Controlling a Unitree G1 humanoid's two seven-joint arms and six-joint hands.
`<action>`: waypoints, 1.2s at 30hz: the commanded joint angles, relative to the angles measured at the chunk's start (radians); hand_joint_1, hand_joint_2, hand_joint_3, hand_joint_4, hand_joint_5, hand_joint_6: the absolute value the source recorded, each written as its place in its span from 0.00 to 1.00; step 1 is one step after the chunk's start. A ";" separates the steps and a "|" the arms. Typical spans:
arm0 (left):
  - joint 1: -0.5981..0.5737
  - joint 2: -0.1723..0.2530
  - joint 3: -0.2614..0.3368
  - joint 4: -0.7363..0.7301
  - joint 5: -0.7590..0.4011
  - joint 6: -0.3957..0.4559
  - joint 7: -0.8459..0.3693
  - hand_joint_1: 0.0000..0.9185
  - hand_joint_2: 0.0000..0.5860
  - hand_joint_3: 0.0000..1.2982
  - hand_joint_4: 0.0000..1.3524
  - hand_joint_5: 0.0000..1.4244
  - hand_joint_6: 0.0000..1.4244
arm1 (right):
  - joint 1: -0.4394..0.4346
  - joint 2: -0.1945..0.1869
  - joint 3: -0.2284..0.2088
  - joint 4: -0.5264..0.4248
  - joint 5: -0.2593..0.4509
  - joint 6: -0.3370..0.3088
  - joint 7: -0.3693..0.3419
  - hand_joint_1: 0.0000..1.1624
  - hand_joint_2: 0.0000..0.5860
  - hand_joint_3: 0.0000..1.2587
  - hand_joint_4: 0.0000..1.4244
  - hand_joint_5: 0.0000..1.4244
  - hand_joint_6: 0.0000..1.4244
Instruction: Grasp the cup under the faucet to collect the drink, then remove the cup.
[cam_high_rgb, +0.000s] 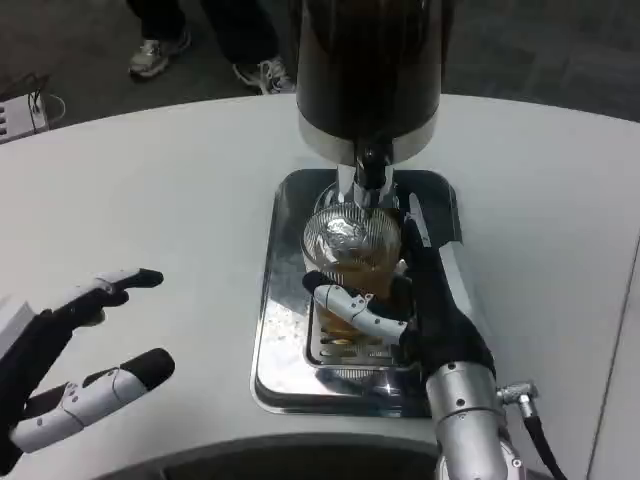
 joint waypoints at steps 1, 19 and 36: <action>-0.002 0.020 -0.006 0.012 -0.003 0.008 -0.015 0.00 0.11 0.19 0.12 0.14 0.16 | -0.011 0.020 0.007 0.045 -0.010 0.003 -0.021 0.68 0.39 0.03 0.10 0.17 0.08; -0.024 0.028 -0.014 0.036 -0.004 0.013 -0.025 0.00 0.11 0.21 0.13 0.14 0.17 | -0.008 0.097 0.020 0.113 -0.062 0.013 -0.202 0.76 0.45 0.35 0.38 0.42 0.31; -0.061 0.025 -0.048 0.097 -0.005 -0.004 -0.019 0.00 0.11 0.21 0.13 0.15 0.17 | 0.040 0.101 0.031 0.100 -0.001 -0.055 -0.248 0.80 0.44 0.83 0.88 0.94 0.95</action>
